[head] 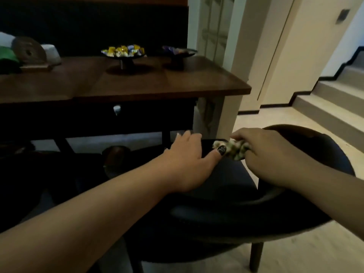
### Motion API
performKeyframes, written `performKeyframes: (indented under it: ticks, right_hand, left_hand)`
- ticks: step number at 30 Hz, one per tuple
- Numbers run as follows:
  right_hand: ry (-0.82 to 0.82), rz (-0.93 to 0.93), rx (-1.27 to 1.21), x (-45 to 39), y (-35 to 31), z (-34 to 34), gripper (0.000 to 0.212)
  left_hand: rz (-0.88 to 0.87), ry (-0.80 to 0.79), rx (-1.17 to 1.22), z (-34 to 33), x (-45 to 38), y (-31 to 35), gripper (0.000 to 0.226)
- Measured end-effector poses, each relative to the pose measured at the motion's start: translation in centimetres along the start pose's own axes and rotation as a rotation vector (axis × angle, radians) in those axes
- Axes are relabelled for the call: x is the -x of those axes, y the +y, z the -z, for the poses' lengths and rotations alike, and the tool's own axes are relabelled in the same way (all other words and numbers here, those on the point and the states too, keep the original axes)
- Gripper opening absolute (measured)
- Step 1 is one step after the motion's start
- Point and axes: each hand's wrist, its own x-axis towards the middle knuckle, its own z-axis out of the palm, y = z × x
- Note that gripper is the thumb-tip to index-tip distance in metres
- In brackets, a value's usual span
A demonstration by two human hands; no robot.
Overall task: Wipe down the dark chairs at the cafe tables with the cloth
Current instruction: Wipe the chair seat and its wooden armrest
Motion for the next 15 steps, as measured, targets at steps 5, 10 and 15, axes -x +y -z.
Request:
performKeyframes:
  ticks: [5,10,15]
  right_hand:
    - [0.006,-0.128,0.02,0.7,-0.4,-0.4,0.052]
    - [-0.077,-0.205,-0.002,1.0,-0.4,-0.2,0.054]
    - [-0.19,-0.243,-0.017,0.9,-0.3,-0.3,0.051]
  left_hand:
    - [0.131,-0.044,0.023,-0.5,0.0,-0.6,0.074]
    - [0.129,-0.013,0.127,-0.3,0.4,-0.7,0.074]
    - [0.064,0.205,0.212,0.7,1.6,0.1,0.066]
